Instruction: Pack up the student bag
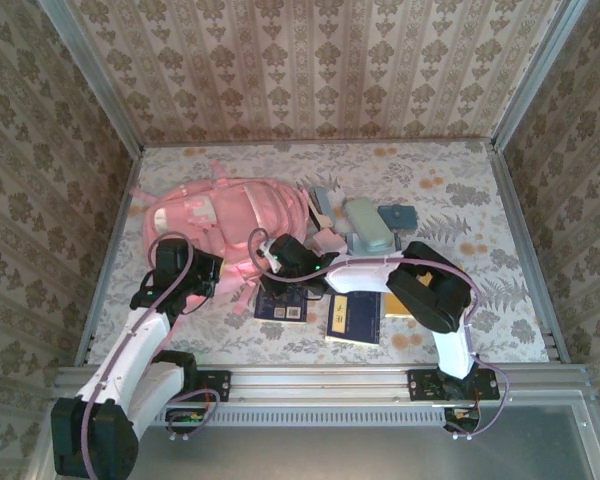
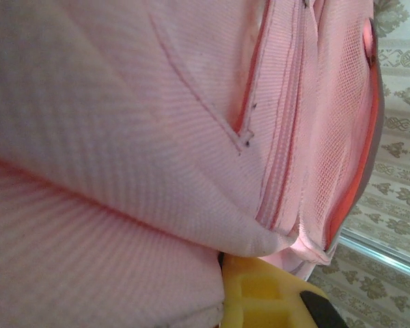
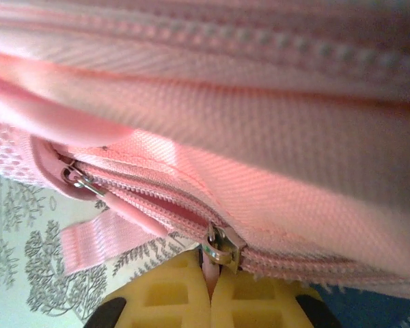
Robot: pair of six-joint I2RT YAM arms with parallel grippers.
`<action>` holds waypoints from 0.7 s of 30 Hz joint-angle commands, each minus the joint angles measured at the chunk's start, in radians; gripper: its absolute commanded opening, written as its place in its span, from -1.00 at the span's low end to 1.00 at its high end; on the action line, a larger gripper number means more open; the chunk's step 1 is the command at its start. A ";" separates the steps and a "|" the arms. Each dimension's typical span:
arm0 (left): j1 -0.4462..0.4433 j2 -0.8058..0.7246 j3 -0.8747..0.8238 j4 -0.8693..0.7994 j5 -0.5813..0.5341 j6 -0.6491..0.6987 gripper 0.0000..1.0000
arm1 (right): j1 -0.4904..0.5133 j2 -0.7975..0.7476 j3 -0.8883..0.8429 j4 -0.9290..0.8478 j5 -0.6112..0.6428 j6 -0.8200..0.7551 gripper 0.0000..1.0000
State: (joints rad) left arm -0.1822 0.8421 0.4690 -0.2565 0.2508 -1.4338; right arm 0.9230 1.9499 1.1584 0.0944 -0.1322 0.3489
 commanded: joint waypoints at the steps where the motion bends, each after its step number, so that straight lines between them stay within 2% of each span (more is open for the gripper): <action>1: 0.029 -0.015 0.032 0.000 -0.020 0.081 -1.00 | -0.049 -0.099 -0.057 -0.027 0.017 0.004 -1.00; 13: 0.059 -0.033 0.057 -0.017 0.004 0.168 -1.00 | -0.207 -0.154 -0.109 -0.074 -0.088 -0.022 -1.00; 21: 0.069 -0.032 0.096 -0.049 0.020 0.265 -1.00 | -0.270 -0.200 -0.105 -0.114 -0.154 -0.055 -1.00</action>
State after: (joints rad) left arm -0.1474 0.8349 0.5121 -0.2615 0.3340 -1.2762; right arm 0.7223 1.8084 1.0664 0.0620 -0.3389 0.3092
